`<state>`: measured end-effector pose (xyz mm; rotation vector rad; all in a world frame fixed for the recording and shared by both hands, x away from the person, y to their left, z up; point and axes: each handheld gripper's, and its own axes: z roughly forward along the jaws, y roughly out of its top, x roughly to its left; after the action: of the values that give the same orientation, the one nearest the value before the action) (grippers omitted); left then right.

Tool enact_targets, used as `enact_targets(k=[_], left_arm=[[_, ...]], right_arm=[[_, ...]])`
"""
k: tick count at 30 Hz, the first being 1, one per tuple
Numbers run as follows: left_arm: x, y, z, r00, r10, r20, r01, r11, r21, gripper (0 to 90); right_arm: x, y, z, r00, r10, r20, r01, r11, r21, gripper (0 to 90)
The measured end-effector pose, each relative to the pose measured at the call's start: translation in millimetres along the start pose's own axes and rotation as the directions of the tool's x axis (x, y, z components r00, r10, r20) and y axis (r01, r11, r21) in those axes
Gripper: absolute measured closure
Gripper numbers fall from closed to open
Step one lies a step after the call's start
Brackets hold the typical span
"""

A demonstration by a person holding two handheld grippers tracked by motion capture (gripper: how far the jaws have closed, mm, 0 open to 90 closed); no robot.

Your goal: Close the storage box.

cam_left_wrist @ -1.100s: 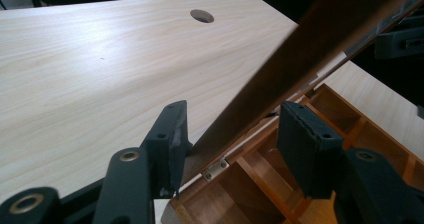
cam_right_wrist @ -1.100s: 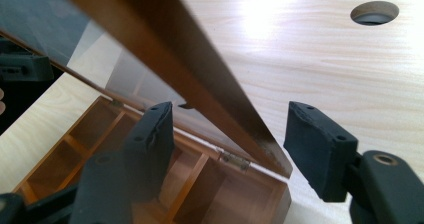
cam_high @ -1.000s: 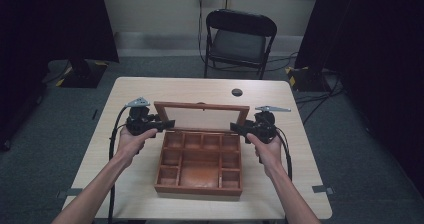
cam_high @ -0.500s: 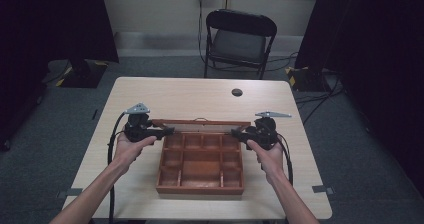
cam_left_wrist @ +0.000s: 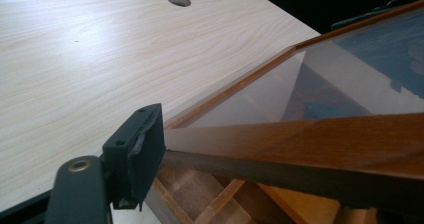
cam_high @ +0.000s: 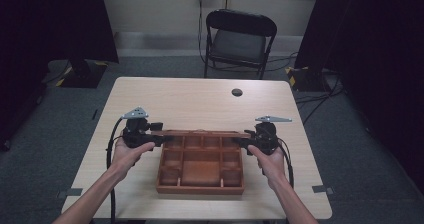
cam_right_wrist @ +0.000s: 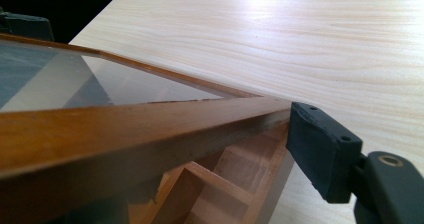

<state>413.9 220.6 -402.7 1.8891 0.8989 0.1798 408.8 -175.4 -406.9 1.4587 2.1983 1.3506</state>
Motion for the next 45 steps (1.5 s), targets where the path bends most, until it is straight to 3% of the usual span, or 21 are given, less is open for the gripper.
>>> enact_targets(k=[2, 6, 8, 11, 16, 20, 28, 36, 41, 42, 45], left_arm=[[-0.9, -2.1, -0.2, 0.9999, -0.011, 0.006, 0.011, 0.9999, -0.002, 24.2], [-1.0, -6.0, -2.8, 0.9998, 0.012, -0.017, -0.012, 0.9999, -0.004, 28.6], [-0.6, -7.8, -4.5, 0.9998, -0.016, -0.014, 0.016, 0.9999, -0.005, 31.4], [-1.9, -12.0, -6.6, 0.9996, -0.015, -0.024, 0.015, 0.9999, -0.001, 31.0], [-1.8, -15.6, -10.6, 0.9997, -0.024, 0.003, 0.024, 0.9996, -0.011, 27.2], [-3.9, -14.8, -13.9, 0.9999, -0.009, 0.007, 0.009, 0.9997, -0.022, 22.6], [-3.1, -19.9, -16.3, 0.9996, -0.012, 0.026, 0.012, 0.9998, -0.014, 17.5], [-5.0, -20.4, -14.3, 0.9992, -0.02, 0.034, 0.021, 0.9996, -0.019, 19.2], [-6.2, -21.0, -16.2, 0.9993, -0.017, 0.034, 0.018, 0.9996, -0.024, 18.9], [-6.6, -22.3, -16.0, 0.9991, -0.017, 0.038, 0.018, 0.9996, -0.02, 18.8], [-7.3, -23.5, -15.6, 0.9991, -0.014, 0.041, 0.014, 0.9998, -0.013, 18.7]], right_arm=[[1.8, -1.1, 0.5, 0.9999, -0.004, -0.009, 0.004, 1.0, 0.002, 37.0], [4.1, -2.6, 2.3, 1.0, -0.009, 0.003, 0.009, 1.0, 0.01, 36.6], [3.8, -2.5, 2.9, 1.0, -0.007, 0.005, 0.007, 1.0, 0.01, 36.6], [6.4, -5.2, 4.8, 0.9998, -0.016, 0.009, 0.016, 1.0, 0.009, 36.5], [8.5, -8.1, 9.0, 0.9997, -0.023, 0.004, 0.023, 0.999, 0.03, 34.8], [8.4, -8.0, 9.1, 0.9999, -0.008, -0.008, 0.008, 1.0, 0.03, 32.3], [8.5, -13.2, 9.4, 0.9994, -0.034, -0.006, 0.035, 0.998, 0.044, 29.5], [-0.2, -19.9, -4.7, 0.9994, -0.023, 0.025, 0.022, 0.998, 0.054, 29.3], [-15.1, -27.7, -19.4, 0.9984, -0.04, 0.039, 0.039, 0.999, 0.028, 27.2], [-19.9, -29.1, -22.3, 0.9974, -0.032, 0.064, 0.03, 0.999, 0.029, 28.5], [-24.4, -27.6, -25.2, 0.9966, -0.023, 0.079, 0.022, 1.0, 0.011, 30.6]])
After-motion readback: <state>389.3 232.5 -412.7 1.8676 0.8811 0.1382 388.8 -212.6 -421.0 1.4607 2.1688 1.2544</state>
